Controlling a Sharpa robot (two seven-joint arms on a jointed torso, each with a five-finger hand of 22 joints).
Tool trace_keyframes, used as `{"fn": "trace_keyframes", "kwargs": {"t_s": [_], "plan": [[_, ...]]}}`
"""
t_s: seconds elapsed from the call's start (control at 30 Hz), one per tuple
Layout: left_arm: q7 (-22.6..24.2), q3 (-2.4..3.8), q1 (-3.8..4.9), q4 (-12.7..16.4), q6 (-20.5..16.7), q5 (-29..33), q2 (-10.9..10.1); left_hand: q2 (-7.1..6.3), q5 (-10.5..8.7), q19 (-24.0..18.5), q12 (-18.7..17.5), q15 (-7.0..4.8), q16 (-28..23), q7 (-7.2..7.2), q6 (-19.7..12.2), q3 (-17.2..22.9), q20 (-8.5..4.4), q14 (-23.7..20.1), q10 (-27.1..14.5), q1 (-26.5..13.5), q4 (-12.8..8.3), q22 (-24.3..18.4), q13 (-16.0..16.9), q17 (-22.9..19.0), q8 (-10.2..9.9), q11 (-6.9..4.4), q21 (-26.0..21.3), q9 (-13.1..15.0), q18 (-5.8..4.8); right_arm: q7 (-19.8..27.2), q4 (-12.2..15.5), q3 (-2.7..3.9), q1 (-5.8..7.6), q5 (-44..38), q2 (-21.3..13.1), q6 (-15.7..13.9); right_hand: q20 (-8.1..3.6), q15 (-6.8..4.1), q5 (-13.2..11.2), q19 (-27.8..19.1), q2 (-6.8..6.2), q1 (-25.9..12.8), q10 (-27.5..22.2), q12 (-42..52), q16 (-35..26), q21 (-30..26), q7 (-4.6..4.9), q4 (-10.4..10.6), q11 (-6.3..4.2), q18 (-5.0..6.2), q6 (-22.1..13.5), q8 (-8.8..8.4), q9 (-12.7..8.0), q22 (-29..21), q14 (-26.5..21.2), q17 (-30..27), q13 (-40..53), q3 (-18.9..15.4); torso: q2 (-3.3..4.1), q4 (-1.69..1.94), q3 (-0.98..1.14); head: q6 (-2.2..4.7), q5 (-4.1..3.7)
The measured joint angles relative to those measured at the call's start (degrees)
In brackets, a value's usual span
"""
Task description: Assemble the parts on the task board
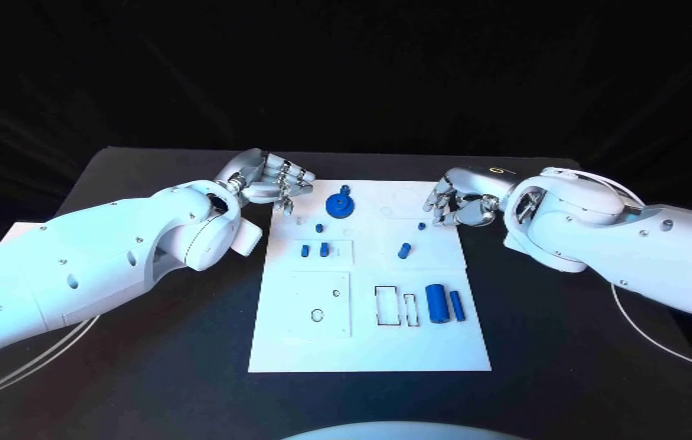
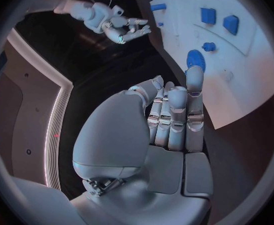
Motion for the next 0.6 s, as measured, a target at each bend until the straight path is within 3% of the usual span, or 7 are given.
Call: {"fn": "trace_keyframes", "kwargs": {"t_s": [0.23, 0.6], "plan": [[6.8, -0.19, -1.29, 2.1, -1.6, 16.7, -1.5, 0.00, 0.00, 0.0, 0.7, 0.14, -0.4, -0.20, 0.2, 0.1, 0.00, -0.3, 0.2, 0.0, 0.1, -0.5, 0.1, -0.5, 0.2, 0.02, -0.7, 0.0, -0.02, -1.8, -0.5, -0.08, -1.67, -7.6, 1.9, 0.7, 0.00, 0.00, -1.8, 0.0, -0.67, -0.2, 0.0, -1.5, 0.0, 0.0, 0.03, 0.3, -0.01, 0.00, 0.4, -0.03, 0.0, 0.0, 0.0, -0.3, -3.2, 1.9, -0.10, 0.02, -0.15, 0.32, -0.53], [10.8, -0.21, -1.74, 3.9, -1.7, 25.5, -1.9, 0.23, 0.00, -0.4, 0.7, 0.14, -0.6, -0.19, 0.2, 0.1, -0.01, -0.3, 0.1, -0.2, 0.1, -0.9, 0.1, -1.1, 0.2, 0.02, -1.5, 0.0, -0.02, -3.9, -2.4, -0.06, -2.59, -12.2, 4.5, 0.8, -0.01, 0.20, -3.1, 0.4, -1.07, -0.6, 0.6, -2.0, 0.0, 0.0, 0.02, 0.5, 0.19, 0.00, 0.4, -0.23, 0.0, 0.0, 0.2, -0.4, -5.6, 3.7, -0.04, 0.03, -0.15, 0.47, -0.43]]}}
